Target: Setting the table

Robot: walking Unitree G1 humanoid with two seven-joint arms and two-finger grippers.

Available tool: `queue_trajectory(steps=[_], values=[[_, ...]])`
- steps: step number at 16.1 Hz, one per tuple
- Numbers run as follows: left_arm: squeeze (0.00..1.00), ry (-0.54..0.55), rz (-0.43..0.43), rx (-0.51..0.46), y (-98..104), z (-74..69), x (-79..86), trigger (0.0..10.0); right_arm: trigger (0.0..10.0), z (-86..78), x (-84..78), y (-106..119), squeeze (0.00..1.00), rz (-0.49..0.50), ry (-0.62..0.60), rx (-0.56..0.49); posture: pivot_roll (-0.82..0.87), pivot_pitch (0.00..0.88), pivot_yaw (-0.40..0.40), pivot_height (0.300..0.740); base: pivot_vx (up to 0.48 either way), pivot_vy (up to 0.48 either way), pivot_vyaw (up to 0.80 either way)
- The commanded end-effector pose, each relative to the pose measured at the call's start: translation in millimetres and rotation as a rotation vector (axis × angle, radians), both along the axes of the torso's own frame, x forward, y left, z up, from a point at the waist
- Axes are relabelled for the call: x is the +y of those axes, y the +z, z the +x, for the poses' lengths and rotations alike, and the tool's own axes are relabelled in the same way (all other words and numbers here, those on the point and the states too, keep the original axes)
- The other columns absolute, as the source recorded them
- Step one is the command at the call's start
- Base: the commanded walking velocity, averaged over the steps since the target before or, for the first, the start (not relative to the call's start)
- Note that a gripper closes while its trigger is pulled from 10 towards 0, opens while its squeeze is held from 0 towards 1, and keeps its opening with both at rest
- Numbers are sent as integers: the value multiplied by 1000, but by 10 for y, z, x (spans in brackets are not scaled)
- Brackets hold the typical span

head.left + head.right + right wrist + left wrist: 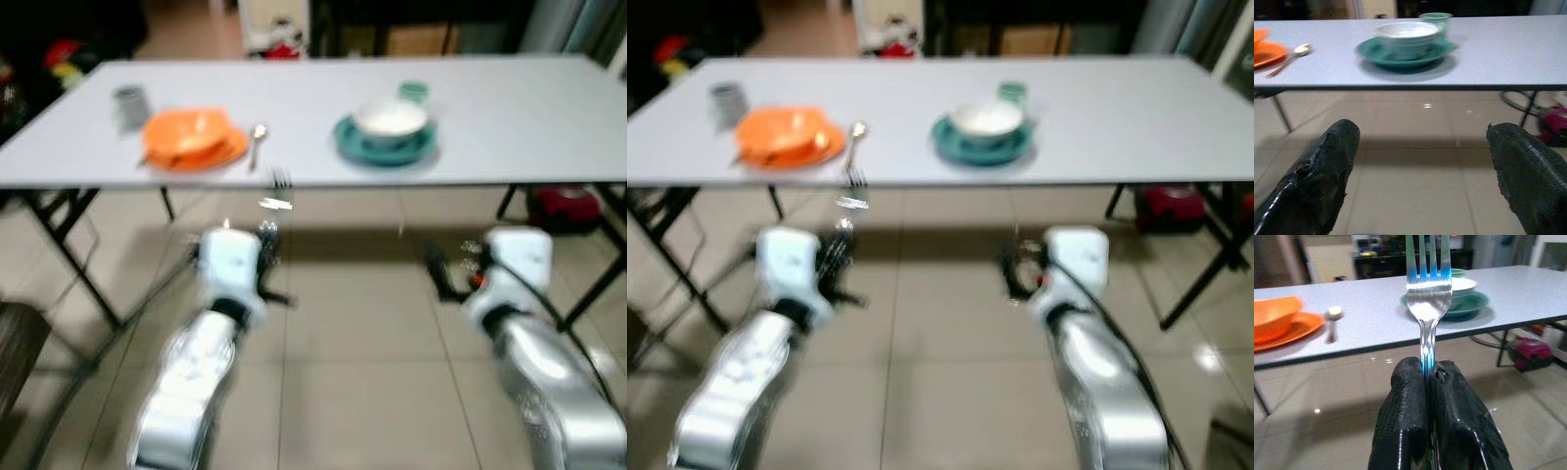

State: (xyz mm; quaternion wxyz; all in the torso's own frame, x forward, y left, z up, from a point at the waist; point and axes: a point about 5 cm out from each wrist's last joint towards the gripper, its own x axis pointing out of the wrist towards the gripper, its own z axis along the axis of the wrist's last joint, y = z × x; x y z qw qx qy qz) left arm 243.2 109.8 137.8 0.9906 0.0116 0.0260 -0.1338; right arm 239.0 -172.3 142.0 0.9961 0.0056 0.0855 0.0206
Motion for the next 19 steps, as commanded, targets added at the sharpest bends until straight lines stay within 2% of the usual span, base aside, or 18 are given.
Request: queue_trajectory(steps=[1,6,15,19], values=[[0,35,26,-9,18,-4,105,10000,10000,15,105,57,0,15,41,-24,-41,0,15,740,416,0,0],[0,33,32,-6,16,11,99,10000,10000,35,185,61,0,27,100,-16,-41,0,18,740,412,0,0],[0,14,45,-4,22,27,75,10000,10000,20,218,58,0,26,144,0,-42,0,24,740,412,0,0],[0,1,49,-5,30,34,64,10000,10000,0,222,68,0,49,151,0,-46,0,30,740,412,0,-773]])
